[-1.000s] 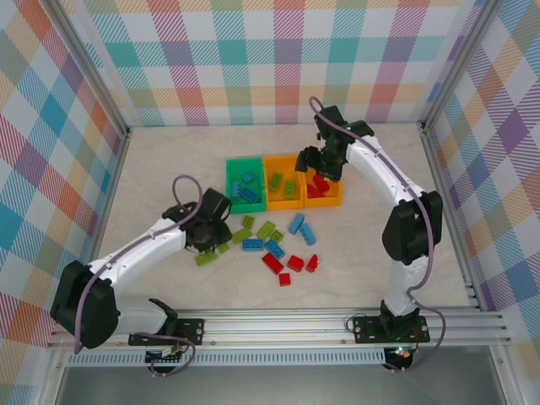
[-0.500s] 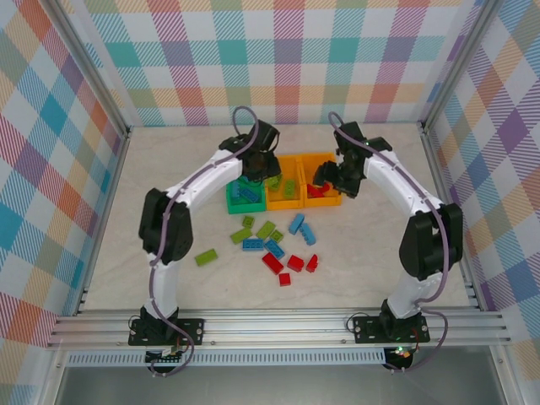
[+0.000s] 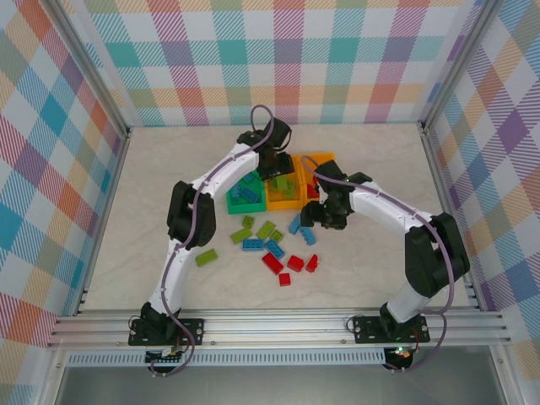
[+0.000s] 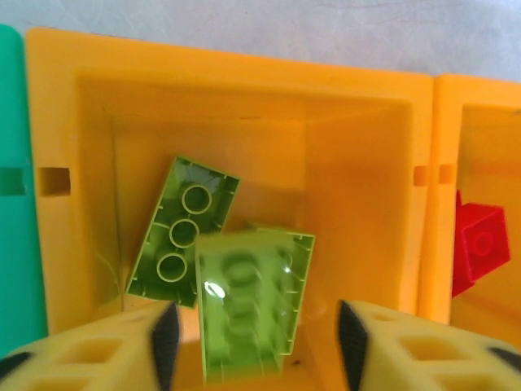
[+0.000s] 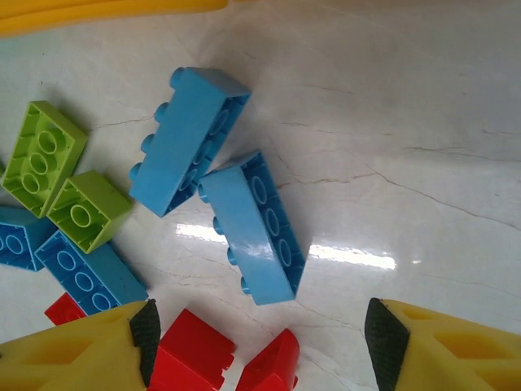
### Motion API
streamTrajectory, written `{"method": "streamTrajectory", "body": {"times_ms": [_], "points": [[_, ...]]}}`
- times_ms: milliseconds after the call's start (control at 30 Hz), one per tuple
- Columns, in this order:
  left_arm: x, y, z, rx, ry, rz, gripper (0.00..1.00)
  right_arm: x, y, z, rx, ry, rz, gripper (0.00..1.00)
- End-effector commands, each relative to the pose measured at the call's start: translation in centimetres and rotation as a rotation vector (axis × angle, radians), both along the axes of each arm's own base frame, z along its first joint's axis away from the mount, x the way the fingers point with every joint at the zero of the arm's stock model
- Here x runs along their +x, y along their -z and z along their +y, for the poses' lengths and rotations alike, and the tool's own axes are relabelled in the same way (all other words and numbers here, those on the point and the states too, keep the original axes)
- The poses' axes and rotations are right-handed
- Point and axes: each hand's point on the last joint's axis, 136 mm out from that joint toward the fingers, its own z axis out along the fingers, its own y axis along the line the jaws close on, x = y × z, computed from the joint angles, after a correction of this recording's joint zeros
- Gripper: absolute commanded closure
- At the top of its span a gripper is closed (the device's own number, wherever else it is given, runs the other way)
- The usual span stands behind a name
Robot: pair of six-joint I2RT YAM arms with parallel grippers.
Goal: Sort the legos into containers by color
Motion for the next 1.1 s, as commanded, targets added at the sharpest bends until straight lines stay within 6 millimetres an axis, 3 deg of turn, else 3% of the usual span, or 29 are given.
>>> {"method": "streamTrajectory", "body": {"times_ms": [0, 200, 367, 467, 600, 667, 767, 867, 1067], "points": [[-0.8, -1.1, 0.1, 0.017, 0.000, 0.011, 0.23, 0.7, 1.2, 0.2, -0.005, -0.018, -0.018, 0.35], [-1.1, -7.4, 1.1, -0.020, -0.037, -0.094, 0.00, 0.4, 2.9, 1.0, -0.013, -0.074, 0.009, 0.41], [-1.5, -13.0, 2.5, -0.066, -0.062, -0.198, 0.00, -0.4, 4.5, 1.7, -0.038, -0.115, 0.046, 0.44], [-2.0, -14.4, 3.9, -0.073, -0.078, -0.218, 0.00, -0.6, 5.0, 2.2, -0.049, -0.135, 0.055, 0.47], [-3.1, -13.7, 7.1, -0.052, -0.131, -0.202, 0.00, -1.0, 6.2, 2.1, -0.098, -0.144, 0.090, 0.58], [-3.8, -12.2, 9.1, -0.054, -0.169, -0.167, 0.00, -1.0, 6.5, 1.8, -0.117, -0.139, 0.097, 0.67], [-5.1, -11.1, 12.5, -0.048, -0.233, -0.148, 0.00, -0.7, 5.8, 1.5, -0.136, -0.124, 0.083, 0.76], [-6.8, -10.1, 15.9, -0.020, -0.288, -0.133, 0.00, 0.0, 3.4, 2.1, -0.106, -0.113, 0.027, 0.81], [-11.0, -7.0, 21.1, 0.081, -0.345, -0.064, 0.00, 2.5, -5.1, 6.4, 0.069, -0.135, -0.146, 0.84]]}}
